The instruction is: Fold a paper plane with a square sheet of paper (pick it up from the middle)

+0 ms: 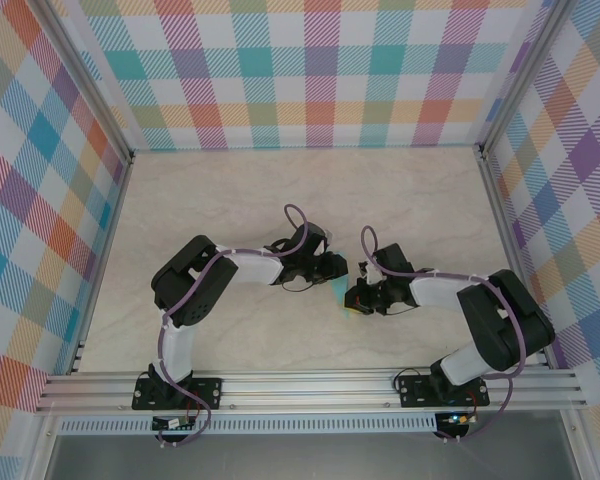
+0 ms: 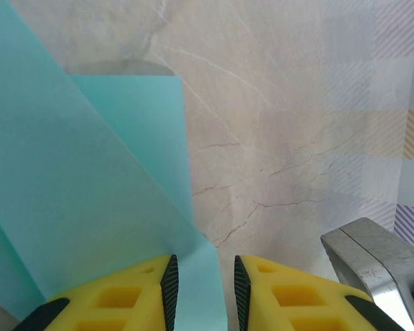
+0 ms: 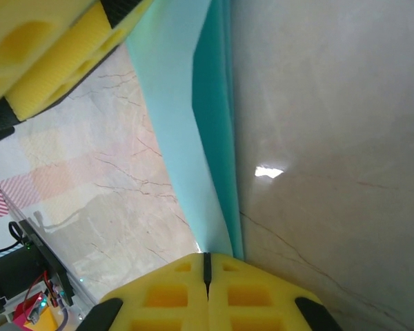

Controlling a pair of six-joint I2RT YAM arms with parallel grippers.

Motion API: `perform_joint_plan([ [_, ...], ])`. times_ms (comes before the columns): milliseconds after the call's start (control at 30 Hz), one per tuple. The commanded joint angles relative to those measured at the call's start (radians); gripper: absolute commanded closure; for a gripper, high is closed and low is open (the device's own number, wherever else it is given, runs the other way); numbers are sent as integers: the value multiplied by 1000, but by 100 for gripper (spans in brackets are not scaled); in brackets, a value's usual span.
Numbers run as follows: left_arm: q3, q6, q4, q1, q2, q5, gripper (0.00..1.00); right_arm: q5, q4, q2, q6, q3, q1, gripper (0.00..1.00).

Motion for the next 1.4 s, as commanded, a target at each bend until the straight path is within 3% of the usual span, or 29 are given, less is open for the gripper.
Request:
perform_joint_plan([
  [0,-28,-6,-112,6,39,-32,70,18,-61,29,-26,-37,4,95],
  [267,-21,-7,-132,8,44,-36,70,59,-137,7,-44,-34,4,96],
  [633,-9,-6,-152,7,59,-29,70,-20,-158,-159,-36,28,4,96],
  [967,-2,-2,-158,7,63,-20,70,-125,-28,-40,3,57,20,94],
  [1367,4,3,-167,8,69,-19,70,-2,-98,1,-44,14,33,95],
])
